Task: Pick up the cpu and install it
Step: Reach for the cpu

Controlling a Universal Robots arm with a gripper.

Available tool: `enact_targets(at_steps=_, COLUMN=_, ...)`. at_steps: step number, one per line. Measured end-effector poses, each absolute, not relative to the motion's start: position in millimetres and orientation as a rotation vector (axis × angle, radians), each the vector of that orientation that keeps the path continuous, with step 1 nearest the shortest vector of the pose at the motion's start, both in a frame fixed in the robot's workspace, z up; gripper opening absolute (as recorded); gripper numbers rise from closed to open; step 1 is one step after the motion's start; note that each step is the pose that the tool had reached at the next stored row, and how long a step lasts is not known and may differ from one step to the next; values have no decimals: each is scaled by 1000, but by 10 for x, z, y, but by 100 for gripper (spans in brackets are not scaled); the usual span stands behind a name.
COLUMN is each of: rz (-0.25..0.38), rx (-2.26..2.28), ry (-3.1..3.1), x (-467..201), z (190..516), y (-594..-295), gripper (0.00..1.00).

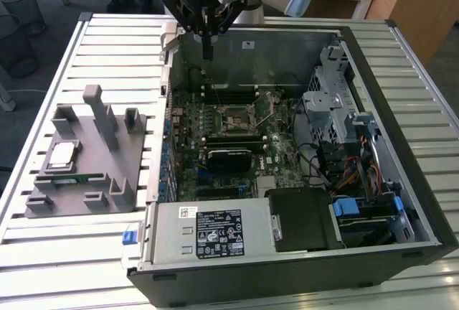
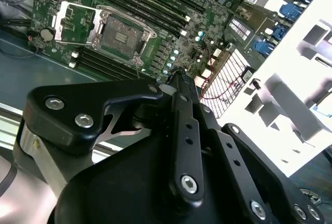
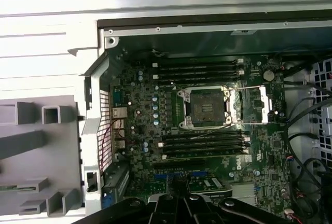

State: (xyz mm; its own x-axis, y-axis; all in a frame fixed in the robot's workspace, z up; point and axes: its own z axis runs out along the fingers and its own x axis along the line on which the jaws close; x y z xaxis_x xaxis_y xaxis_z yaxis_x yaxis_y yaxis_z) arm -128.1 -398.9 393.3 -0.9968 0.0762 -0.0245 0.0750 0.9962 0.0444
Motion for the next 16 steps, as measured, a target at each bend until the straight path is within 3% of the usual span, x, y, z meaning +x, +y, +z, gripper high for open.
enact_targets(at_steps=16, rz=68, rx=118, ry=3113, x=-1371, z=3930, y=-3989, gripper=11)
